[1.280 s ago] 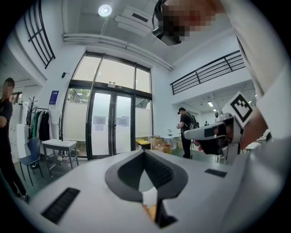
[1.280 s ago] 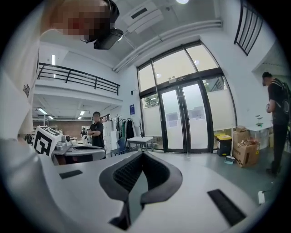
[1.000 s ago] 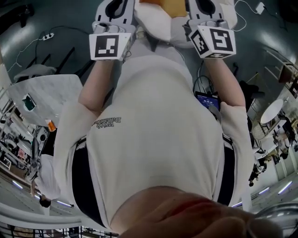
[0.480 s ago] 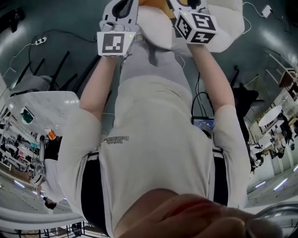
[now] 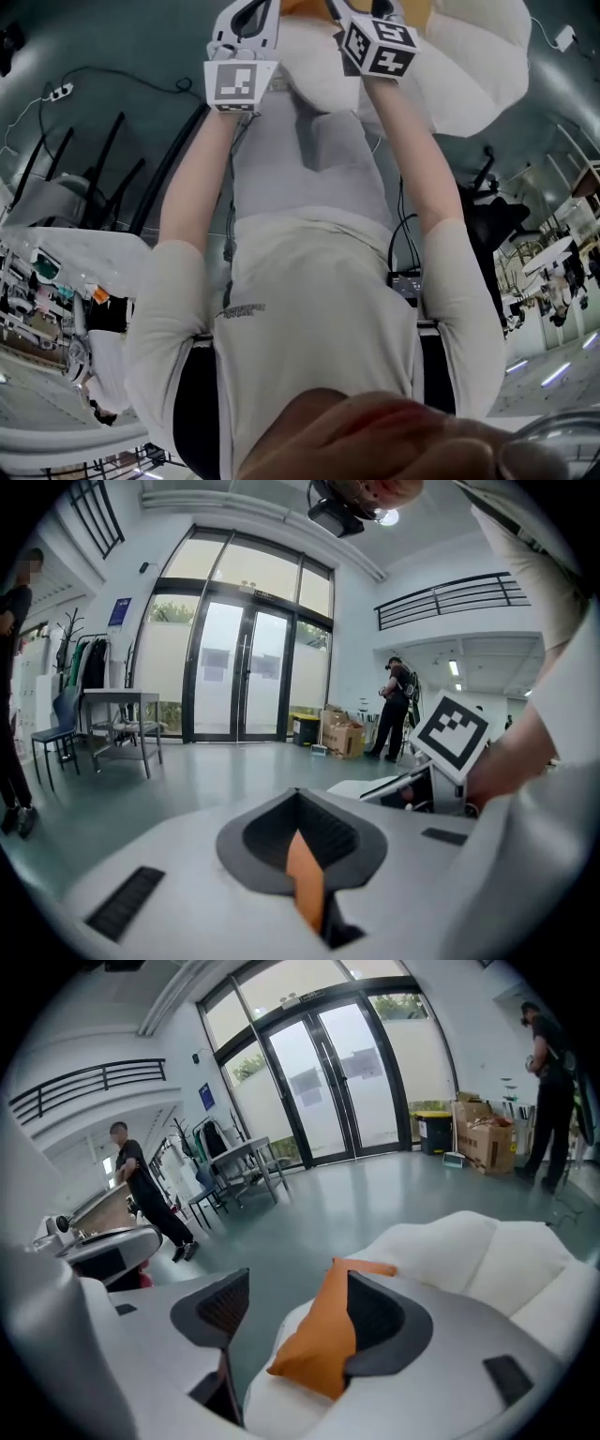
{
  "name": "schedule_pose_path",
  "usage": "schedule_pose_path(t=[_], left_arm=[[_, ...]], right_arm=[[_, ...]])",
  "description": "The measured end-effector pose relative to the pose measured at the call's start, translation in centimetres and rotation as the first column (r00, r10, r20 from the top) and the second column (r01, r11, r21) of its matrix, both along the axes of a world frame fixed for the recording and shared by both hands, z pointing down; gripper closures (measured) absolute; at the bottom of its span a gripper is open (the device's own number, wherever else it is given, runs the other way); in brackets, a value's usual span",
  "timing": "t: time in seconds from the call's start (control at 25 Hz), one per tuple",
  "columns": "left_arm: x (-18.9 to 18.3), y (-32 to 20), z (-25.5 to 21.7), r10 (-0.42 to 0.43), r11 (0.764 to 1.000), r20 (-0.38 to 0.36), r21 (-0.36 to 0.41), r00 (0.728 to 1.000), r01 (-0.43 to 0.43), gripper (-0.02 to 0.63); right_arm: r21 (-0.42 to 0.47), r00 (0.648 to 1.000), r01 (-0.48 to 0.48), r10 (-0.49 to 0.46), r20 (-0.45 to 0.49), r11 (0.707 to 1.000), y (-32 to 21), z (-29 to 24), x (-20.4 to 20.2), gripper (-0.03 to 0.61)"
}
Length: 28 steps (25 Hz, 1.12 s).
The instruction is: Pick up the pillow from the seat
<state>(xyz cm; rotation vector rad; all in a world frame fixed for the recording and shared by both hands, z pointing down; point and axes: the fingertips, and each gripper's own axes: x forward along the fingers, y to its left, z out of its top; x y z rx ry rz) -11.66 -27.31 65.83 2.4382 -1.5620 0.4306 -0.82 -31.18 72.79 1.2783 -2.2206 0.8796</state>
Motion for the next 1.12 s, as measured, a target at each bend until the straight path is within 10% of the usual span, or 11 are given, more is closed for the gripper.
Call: schedule_pose_path(t=[0.48, 0.88, 1.12], left_arm=[[-0.1, 0.0, 20.5, 0.002, 0.989, 0.032, -0.151, 0.999, 0.003, 0.604], [0.0, 1.0, 27.7, 0.005, 0.974, 0.055, -0.225, 0.998, 0.008, 0.604], [-0.8, 1.3, 27.6, -0.004, 0.973, 0.063, -0.229, 0.998, 0.019, 0.604]], right_arm=[[-0.19, 0.99, 0.003, -0.03, -0.14, 0.982, 1.2, 22.9, 0.4, 0.207], [-0.284, 0.997, -0.082, 0.075, -0.036, 0.955, 1.9, 28.3, -0.7, 0.178], [-0.278, 0.996, -0.033, 0.01, -0.083, 0.96, 1.5, 27.7, -1.0, 0.344]])
